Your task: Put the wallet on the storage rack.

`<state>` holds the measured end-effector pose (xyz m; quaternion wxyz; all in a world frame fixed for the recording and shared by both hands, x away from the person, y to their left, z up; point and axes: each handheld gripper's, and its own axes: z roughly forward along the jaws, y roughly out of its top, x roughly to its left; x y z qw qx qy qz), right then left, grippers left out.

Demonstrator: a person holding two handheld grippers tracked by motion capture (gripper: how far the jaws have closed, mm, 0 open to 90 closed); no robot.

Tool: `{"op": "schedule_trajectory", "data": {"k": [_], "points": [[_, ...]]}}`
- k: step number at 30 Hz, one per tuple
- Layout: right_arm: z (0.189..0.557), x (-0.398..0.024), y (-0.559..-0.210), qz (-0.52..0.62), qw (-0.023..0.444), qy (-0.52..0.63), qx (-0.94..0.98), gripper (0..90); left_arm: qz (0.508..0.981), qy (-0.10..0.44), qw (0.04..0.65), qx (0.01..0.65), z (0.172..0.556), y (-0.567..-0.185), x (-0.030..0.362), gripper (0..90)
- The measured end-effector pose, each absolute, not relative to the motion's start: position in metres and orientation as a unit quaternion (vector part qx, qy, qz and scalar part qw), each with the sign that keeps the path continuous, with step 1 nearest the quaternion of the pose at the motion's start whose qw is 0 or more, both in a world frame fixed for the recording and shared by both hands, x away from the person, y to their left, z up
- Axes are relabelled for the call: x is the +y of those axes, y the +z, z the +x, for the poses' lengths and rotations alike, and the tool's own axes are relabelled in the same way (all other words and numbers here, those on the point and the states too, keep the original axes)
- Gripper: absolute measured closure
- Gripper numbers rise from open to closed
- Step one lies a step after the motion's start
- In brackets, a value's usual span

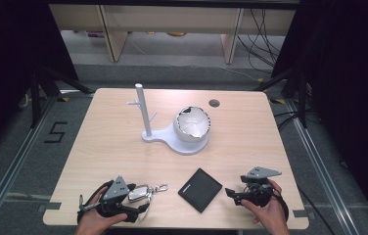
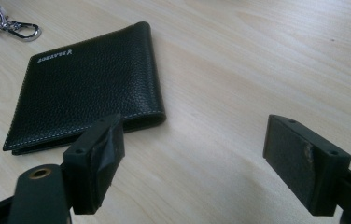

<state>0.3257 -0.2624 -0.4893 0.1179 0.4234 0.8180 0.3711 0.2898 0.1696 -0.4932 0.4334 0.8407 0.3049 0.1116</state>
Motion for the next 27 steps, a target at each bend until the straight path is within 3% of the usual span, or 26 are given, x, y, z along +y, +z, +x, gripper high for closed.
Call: {"op": "schedule_trajectory", "data": {"k": [7,11,21,27], "points": [[0.325,-0.259,-0.487,0.43,0.107,0.379,0.813,24.5,0.85,0.099,0.434,0.282,0.285,-0.494,0.148,30.3],[0.326,-0.258,-0.484,0.429,0.104,0.382,0.812,25.8,0.854,0.105,0.444,0.253,0.283,-0.493,0.135,45.7],[0.344,-0.246,-0.479,0.403,0.088,0.403,0.817,28.7,0.869,0.089,0.439,0.208,0.286,-0.497,0.092,73.9],[0.352,-0.238,-0.479,0.403,0.07,0.399,0.82,29.7,0.877,0.081,0.434,0.191,0.29,-0.498,0.074,81.1]]}}
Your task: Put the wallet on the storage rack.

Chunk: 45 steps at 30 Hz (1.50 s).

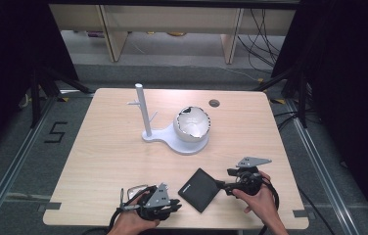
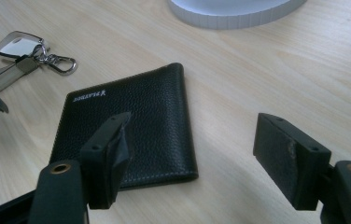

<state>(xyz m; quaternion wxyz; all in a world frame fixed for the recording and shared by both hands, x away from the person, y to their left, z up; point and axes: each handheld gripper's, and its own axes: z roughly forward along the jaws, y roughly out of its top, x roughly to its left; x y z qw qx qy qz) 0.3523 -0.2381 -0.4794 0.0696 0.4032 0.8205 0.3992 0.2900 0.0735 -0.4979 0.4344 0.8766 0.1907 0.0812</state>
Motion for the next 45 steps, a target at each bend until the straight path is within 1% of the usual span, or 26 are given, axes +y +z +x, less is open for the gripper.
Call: {"op": "schedule_trajectory", "data": {"k": [5,8,11,14,16,22,28,34,40,45], "points": [[0.359,-0.231,-0.481,0.399,0.062,0.39,0.827,30.3,0.88,0.078,0.432,0.183,0.294,-0.5,0.062,86.1],[0.362,-0.227,-0.482,0.392,0.062,0.39,0.831,31.1,0.885,0.082,0.424,0.177,0.297,-0.501,0.057,86.8],[0.366,-0.223,-0.484,0.392,0.042,0.391,0.832,32.2,0.886,0.077,0.421,0.178,0.301,-0.504,0.052,88.3],[0.37,-0.219,-0.487,0.396,0.035,0.38,0.835,33.3,0.894,0.086,0.406,0.172,0.304,-0.506,0.051,88.5],[0.373,-0.216,-0.49,0.399,0.038,0.384,0.832,34.2,0.888,0.082,0.414,0.182,0.305,-0.508,0.047,88.4],[0.378,-0.209,-0.494,0.4,0.012,0.365,0.84,37.5,0.896,0.085,0.399,0.177,0.309,-0.509,0.044,88.2],[0.384,-0.204,-0.5,0.405,0.001,0.363,0.839,40.6,0.903,0.082,0.383,0.175,0.308,-0.511,0.04,87.8],[0.386,-0.205,-0.502,0.413,-0.043,0.37,0.831,47.5,0.906,0.08,0.374,0.181,0.308,-0.511,0.039,87.9],[0.386,-0.207,-0.502,0.427,-0.065,0.379,0.818,48.3,0.907,0.086,0.37,0.182,0.307,-0.511,0.038,88.3],[0.387,-0.218,-0.501,0.438,-0.092,0.394,0.803,56.4,0.908,0.093,0.369,0.177,0.307,-0.511,0.038,88.3]]}}
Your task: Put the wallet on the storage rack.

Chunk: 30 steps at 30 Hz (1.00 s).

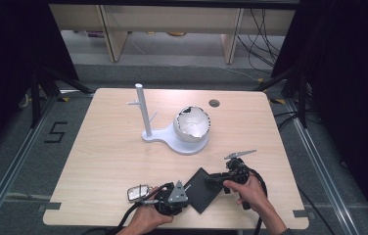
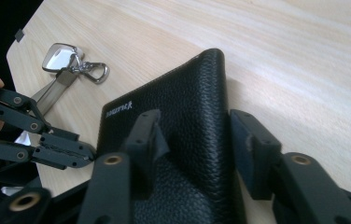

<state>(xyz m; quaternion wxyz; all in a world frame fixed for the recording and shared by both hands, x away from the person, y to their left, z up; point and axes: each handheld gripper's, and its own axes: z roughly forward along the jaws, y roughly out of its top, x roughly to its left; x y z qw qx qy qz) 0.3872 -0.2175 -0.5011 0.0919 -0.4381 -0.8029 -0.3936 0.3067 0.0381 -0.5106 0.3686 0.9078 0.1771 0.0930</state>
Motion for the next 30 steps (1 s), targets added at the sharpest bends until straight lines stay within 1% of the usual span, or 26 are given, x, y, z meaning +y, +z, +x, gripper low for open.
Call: {"op": "schedule_trajectory", "data": {"k": [5,8,9,10,11,12,13,15,18,19,20,22,23,26,27,28,30], "points": [[0.391,-0.222,-0.51,-0.443,0.114,-0.398,-0.795,60.0,0.908,0.096,0.366,0.177,0.306,-0.51,0.038,88.3],[0.389,-0.224,-0.506,-0.444,0.116,-0.404,-0.791,63.9,0.909,0.095,0.366,0.175,0.307,-0.51,0.038,88.4],[0.388,-0.224,-0.505,-0.448,0.128,-0.407,-0.786,65.2,0.909,0.095,0.366,0.176,0.307,-0.51,0.038,88.4],[0.388,-0.224,-0.504,-0.449,0.118,-0.406,-0.787,65.8,0.909,0.095,0.366,0.175,0.306,-0.51,0.038,88.5],[0.388,-0.224,-0.504,-0.449,0.118,-0.406,-0.787,65.8,0.909,0.095,0.366,0.175,0.306,-0.51,0.038,88.5],[0.388,-0.224,-0.502,-0.441,0.129,-0.417,-0.784,67.3,0.909,0.096,0.366,0.174,0.306,-0.511,0.038,88.5],[0.388,-0.225,-0.501,-0.439,0.106,-0.414,-0.79,67.9,0.908,0.094,0.368,0.174,0.306,-0.511,0.038,88.6],[0.389,-0.227,-0.499,-0.433,0.123,-0.432,-0.781,70.1,0.907,0.095,0.369,0.176,0.306,-0.511,0.037,88.7],[0.388,-0.228,-0.496,-0.436,0.132,-0.444,-0.772,72.5,0.908,0.094,0.368,0.174,0.306,-0.511,0.037,88.7],[0.387,-0.229,-0.495,-0.433,0.126,-0.444,-0.774,73.0,0.909,0.092,0.369,0.174,0.306,-0.51,0.037,88.7],[0.386,-0.228,-0.494,-0.436,0.127,-0.444,-0.773,73.5,0.911,0.095,0.363,0.172,0.307,-0.51,0.038,88.7],[0.386,-0.228,-0.493,-0.424,0.137,-0.454,-0.772,75.0,0.908,0.092,0.37,0.173,0.306,-0.511,0.037,88.8],[0.385,-0.228,-0.491,-0.429,0.128,-0.452,-0.771,76.1,0.908,0.092,0.37,0.173,0.306,-0.511,0.037,88.8],[0.382,-0.225,-0.486,-0.419,0.123,-0.458,-0.774,77.9,0.909,0.091,0.368,0.174,0.306,-0.51,0.037,88.6],[0.379,-0.223,-0.482,-0.425,0.138,-0.455,-0.77,78.3,0.908,0.09,0.369,0.175,0.305,-0.51,0.037,88.0],[0.38,-0.223,-0.482,-0.408,0.118,-0.464,-0.778,78.7,0.91,0.089,0.365,0.173,0.305,-0.51,0.038,86.0],[0.377,-0.22,-0.477,-0.404,0.104,-0.461,-0.783,79.2,0.914,0.086,0.36,0.168,0.304,-0.509,0.038,80.2]]}}
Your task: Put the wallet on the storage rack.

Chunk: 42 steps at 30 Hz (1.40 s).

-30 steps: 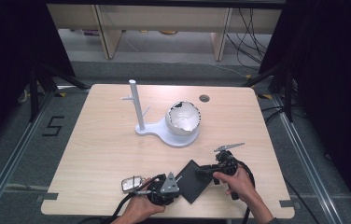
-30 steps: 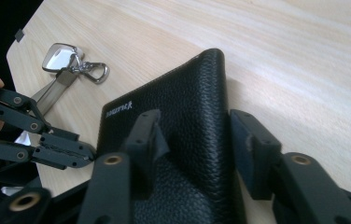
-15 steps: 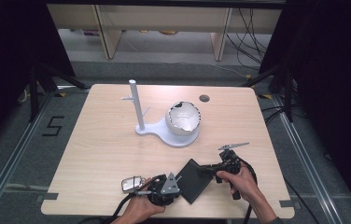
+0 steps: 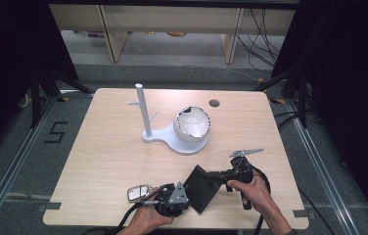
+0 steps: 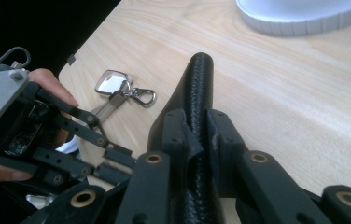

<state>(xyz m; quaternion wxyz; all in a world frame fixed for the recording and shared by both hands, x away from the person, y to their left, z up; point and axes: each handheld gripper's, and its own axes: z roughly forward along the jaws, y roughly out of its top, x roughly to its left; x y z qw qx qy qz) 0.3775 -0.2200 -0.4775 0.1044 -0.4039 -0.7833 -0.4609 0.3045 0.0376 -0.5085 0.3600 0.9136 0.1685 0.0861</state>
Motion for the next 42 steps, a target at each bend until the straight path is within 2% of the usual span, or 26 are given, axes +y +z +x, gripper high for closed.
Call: {"op": "schedule_trajectory", "data": {"k": [2,3,8,11,12,13,16,18,20,21,22,29,31,32,35,42], "points": [[0.374,-0.217,-0.473,-0.408,0.112,-0.457,-0.782,79.5,0.911,0.08,0.366,0.171,0.302,-0.508,0.036,75.2],[0.375,-0.218,-0.473,-0.393,0.098,-0.463,-0.788,79.6,0.912,0.081,0.364,0.169,0.302,-0.507,0.037,71.8],[0.373,-0.216,-0.465,-0.382,0.085,-0.468,-0.792,80.1,0.904,0.072,0.38,0.183,0.299,-0.492,0.044,59.6],[0.371,-0.216,-0.46,-0.384,0.091,-0.475,-0.786,80.2,0.896,0.071,0.394,0.194,0.295,-0.484,0.052,51.8],[0.371,-0.218,-0.455,-0.38,0.08,-0.476,-0.789,80.3,0.895,0.072,0.394,0.198,0.295,-0.482,0.055,51.8],[0.372,-0.218,-0.452,-0.374,0.076,-0.483,-0.788,80.3,0.895,0.075,0.391,0.201,0.294,-0.477,0.061,47.7],[0.371,-0.219,-0.446,-0.375,0.083,-0.49,-0.782,80.3,0.886,0.076,0.402,0.217,0.292,-0.473,0.069,42.2],[0.376,-0.222,-0.438,-0.362,0.056,-0.499,-0.786,80.3,0.886,0.084,0.392,0.231,0.291,-0.469,0.081,39.0],[0.377,-0.222,-0.431,-0.37,0.057,-0.497,-0.783,80.3,0.885,0.096,0.39,0.237,0.291,-0.467,0.088,35.7],[0.377,-0.221,-0.428,-0.375,0.061,-0.504,-0.776,80.2,0.883,0.095,0.393,0.239,0.29,-0.468,0.092,34.6],[0.381,-0.223,-0.426,-0.364,0.04,-0.503,-0.783,80.2,0.882,0.094,0.392,0.243,0.289,-0.468,0.097,34.2],[0.394,-0.221,-0.414,-0.374,0.035,-0.509,-0.775,80.3,0.874,0.106,0.391,0.269,0.285,-0.471,0.123,30.7],[0.398,-0.224,-0.411,-0.369,0.015,-0.504,-0.781,80.2,0.868,0.105,0.397,0.279,0.285,-0.469,0.13,29.8],[0.398,-0.223,-0.41,-0.377,0.028,-0.505,-0.776,80.2,0.864,0.1,0.406,0.281,0.285,-0.468,0.134,29.5],[0.405,-0.225,-0.407,-0.373,0.008,-0.506,-0.778,80.3,0.862,0.113,0.403,0.288,0.287,-0.467,0.143,29.3],[0.414,-0.232,-0.396,-0.388,0.005,-0.51,-0.768,80.3,0.856,0.116,0.4,0.306,0.285,-0.471,0.157,28.1]]}}
